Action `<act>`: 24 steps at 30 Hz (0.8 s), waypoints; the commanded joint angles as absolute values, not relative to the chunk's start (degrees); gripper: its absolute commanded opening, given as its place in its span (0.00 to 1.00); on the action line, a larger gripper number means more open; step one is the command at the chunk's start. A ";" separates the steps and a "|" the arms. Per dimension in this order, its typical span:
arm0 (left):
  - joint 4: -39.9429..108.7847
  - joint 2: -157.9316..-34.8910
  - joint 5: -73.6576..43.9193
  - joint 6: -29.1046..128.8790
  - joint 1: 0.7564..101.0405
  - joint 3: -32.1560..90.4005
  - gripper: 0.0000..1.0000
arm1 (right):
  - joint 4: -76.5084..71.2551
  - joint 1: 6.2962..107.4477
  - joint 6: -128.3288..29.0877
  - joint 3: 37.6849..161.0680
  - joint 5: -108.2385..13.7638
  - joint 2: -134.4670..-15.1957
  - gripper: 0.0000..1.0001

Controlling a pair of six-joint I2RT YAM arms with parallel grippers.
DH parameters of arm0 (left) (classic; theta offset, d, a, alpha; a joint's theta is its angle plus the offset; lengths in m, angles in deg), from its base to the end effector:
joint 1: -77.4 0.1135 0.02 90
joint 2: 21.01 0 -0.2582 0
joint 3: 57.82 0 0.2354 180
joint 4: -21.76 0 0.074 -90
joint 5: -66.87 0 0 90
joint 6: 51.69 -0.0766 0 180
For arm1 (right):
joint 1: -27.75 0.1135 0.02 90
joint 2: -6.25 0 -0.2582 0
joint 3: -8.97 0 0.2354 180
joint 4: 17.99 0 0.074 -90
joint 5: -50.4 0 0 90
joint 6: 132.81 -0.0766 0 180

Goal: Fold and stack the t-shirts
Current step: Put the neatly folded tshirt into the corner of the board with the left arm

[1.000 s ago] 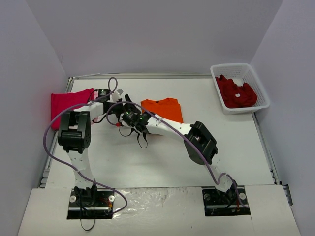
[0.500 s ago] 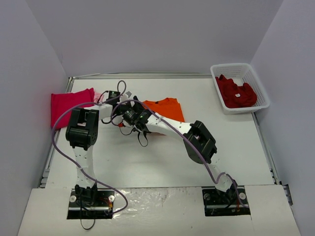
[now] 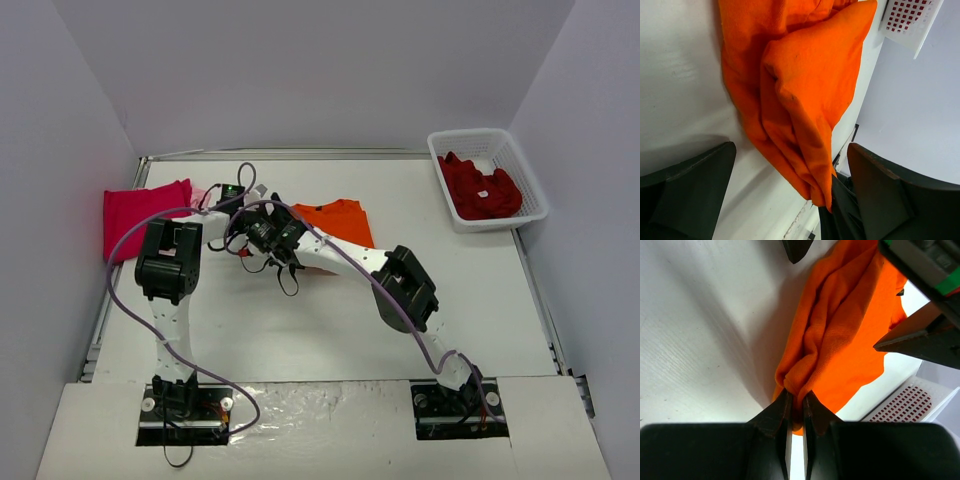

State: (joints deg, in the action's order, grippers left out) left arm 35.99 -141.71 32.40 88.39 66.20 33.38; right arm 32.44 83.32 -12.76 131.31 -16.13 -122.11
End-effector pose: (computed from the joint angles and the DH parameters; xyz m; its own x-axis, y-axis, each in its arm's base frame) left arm 0.4208 -0.1477 0.1385 -0.9676 -0.2509 -0.0266 -0.0745 0.3850 -0.9199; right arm 0.3045 0.3903 0.1710 -0.0913 -0.9456 -0.3122 -0.7831 0.2618 -0.5641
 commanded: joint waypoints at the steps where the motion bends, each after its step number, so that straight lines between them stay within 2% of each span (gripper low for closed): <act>1: 34.33 -142.29 32.59 89.46 64.65 35.61 0.95 | 31.40 84.43 -14.24 135.71 -16.48 -122.60 0.00; 24: 27.73 -139.48 32.86 93.59 65.44 32.01 0.95 | 32.72 86.46 -14.24 136.24 -16.75 -124.44 0.00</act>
State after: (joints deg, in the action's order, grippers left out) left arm 29.56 -142.19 32.51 92.81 66.44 32.37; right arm 32.66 84.89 -14.18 133.34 -17.40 -123.77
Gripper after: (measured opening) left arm 0.946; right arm 0.049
